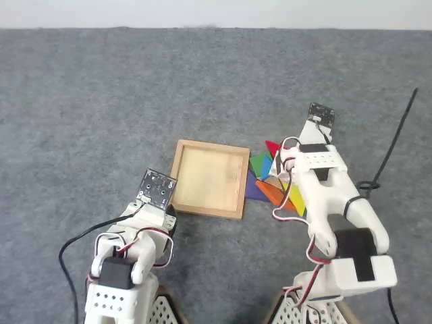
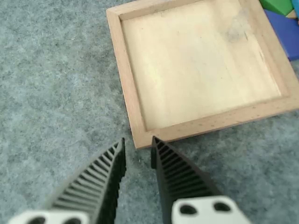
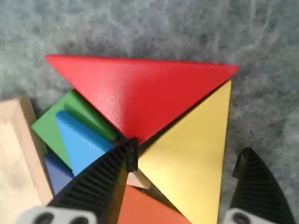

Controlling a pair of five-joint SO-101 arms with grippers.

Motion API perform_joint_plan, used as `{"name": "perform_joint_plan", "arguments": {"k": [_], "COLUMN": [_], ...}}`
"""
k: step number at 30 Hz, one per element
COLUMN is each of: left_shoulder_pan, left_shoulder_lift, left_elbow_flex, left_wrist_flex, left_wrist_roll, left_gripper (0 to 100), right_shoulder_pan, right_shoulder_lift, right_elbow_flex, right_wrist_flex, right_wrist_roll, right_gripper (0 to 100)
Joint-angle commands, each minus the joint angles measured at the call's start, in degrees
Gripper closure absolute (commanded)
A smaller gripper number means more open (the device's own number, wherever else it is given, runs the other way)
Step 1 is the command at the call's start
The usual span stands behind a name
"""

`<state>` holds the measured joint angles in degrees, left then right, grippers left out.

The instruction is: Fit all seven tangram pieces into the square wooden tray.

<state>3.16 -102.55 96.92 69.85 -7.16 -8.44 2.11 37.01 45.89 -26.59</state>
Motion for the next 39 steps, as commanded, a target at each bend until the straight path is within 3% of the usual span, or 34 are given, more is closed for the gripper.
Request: {"name": "perform_joint_plan", "arguments": {"k": [1, 6, 10, 16, 22, 36, 39], "left_shoulder_pan": [0.1, 0.1, 0.1, 0.1, 0.1, 0.1, 0.1], "left_shoulder_lift": [0.1, 0.1, 0.1, 0.1, 0.1, 0.1, 0.1], "left_elbow_flex": [-0.4, -0.4, -0.4, -0.4, -0.4, -0.4, -0.4], "left_wrist_flex": [-0.2, -0.2, -0.2, -0.2, -0.2, -0.2, -0.2], "left_wrist_roll": [0.4, 0.4, 0.4, 0.4, 0.4, 0.4, 0.4], "left_gripper": [91, 91, 91, 91, 91, 91, 91], "right_shoulder_pan": [1.7, 1.3, -0.6, -4.6, -2.9, -1.9, -1.8], "right_shoulder_lift": [1.1, 1.2, -1.8, -6.1, -3.4, 2.9, 2.5], "right_elbow_flex": [-1.9, -2.5, -3.5, -1.1, -0.2, -1.9, -1.9], "right_wrist_flex": [1.1, 5.8, 9.3, 9.8, 9.9, 8.8, 8.8], "right_wrist_roll": [-0.6, 0.4, 6.9, 7.4, 11.9, 12.5, 12.6], "right_gripper": [66.4, 66.4, 66.4, 66.4, 66.3, 66.7, 70.5]}}
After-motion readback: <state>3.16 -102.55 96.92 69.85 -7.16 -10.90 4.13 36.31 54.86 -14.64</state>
